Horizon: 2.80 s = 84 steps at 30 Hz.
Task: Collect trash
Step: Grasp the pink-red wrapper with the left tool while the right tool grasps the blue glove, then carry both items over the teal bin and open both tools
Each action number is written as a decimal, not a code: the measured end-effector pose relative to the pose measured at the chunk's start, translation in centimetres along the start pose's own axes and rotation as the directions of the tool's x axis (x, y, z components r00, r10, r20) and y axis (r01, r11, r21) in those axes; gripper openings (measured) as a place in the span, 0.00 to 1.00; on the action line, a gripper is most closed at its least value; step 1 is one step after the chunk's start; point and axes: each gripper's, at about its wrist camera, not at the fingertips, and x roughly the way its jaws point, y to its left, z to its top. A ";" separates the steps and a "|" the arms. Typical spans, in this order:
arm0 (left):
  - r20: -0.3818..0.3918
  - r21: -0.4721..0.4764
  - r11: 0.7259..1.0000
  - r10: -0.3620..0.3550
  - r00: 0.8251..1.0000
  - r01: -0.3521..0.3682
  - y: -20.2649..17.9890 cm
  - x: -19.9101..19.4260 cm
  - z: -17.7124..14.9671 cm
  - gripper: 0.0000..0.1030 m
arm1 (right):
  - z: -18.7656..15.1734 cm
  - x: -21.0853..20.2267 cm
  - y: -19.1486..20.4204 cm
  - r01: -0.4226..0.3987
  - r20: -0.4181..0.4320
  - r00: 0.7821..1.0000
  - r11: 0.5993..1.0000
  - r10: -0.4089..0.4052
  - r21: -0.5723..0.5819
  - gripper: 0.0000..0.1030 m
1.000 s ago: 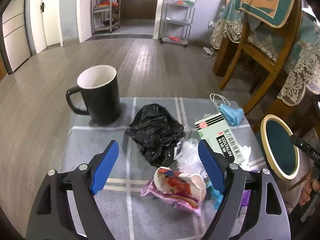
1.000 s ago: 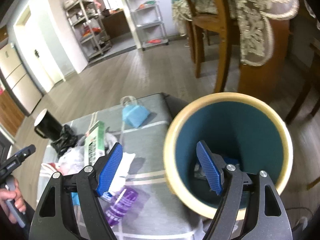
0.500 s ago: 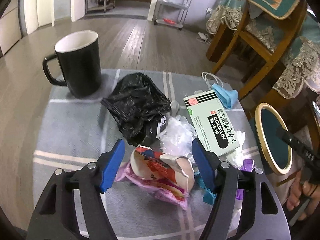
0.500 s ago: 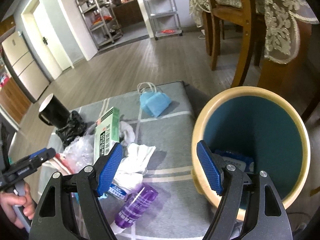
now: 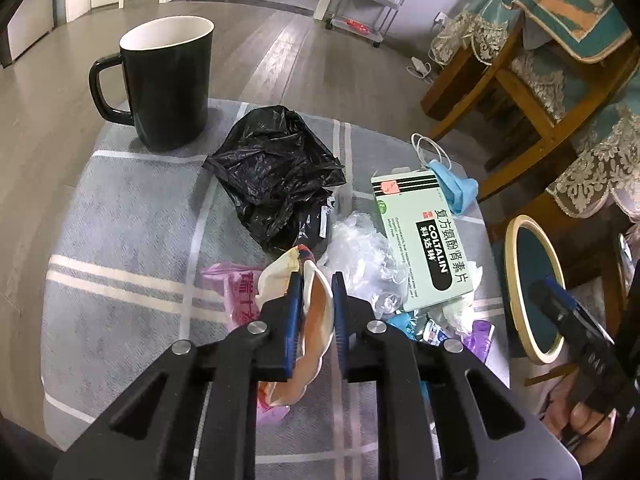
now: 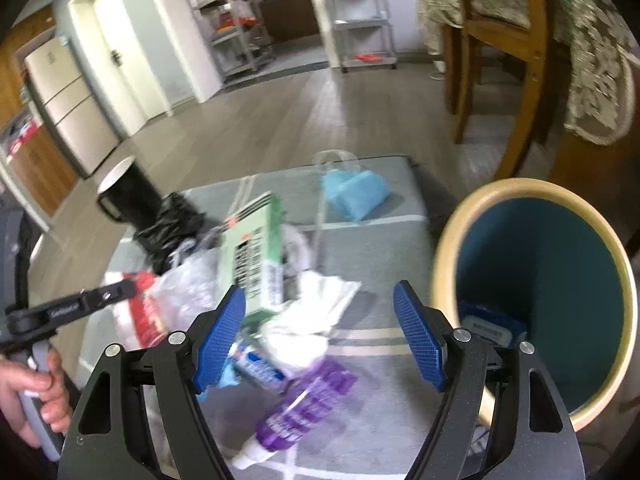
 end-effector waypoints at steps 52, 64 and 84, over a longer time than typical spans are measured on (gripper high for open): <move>0.171 0.136 0.991 -0.014 0.985 -0.010 -2.9 -7.9 1.5 0.13 | -0.9 -3.1 5.9 -0.119 0.056 0.990 0.976 0.131 -0.183 0.31; 0.186 0.192 0.980 -0.086 0.979 0.050 -6.8 -7.7 2.0 0.13 | 0.2 -5.9 -2.0 -0.096 0.144 0.985 0.995 0.093 0.014 0.31; 0.042 0.363 0.899 -0.278 0.960 0.245 -23.0 -1.2 1.4 0.13 | -1.2 -10.2 -12.7 0.140 0.153 0.972 0.964 -0.177 0.227 0.31</move>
